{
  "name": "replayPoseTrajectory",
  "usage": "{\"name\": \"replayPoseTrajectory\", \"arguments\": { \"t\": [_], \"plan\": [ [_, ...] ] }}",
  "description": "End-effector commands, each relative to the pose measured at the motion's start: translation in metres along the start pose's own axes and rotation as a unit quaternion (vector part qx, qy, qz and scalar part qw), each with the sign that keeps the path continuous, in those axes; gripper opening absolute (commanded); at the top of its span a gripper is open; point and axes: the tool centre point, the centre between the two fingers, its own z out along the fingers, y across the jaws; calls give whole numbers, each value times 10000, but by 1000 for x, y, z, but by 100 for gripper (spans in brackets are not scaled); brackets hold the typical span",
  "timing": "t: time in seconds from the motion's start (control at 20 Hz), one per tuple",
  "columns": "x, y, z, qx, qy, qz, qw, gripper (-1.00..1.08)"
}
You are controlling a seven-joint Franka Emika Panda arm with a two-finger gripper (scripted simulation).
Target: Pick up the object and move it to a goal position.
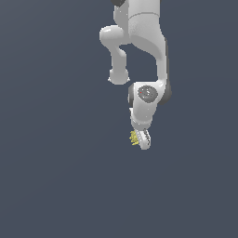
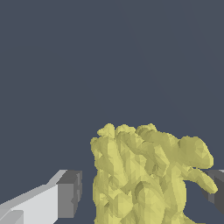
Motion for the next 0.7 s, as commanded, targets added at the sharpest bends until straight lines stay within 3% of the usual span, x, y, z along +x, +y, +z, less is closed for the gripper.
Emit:
{"name": "replayPoseTrajectory", "arguments": {
  "t": [0.0,0.1,0.15,0.65],
  "plan": [
    [0,-1,6,7,0,1,10000,100],
    [0,-1,7,7,0,1,10000,100],
    [0,-1,7,7,0,1,10000,-100],
    [0,-2,6,18,-1,3,10000,-100]
  ]
}}
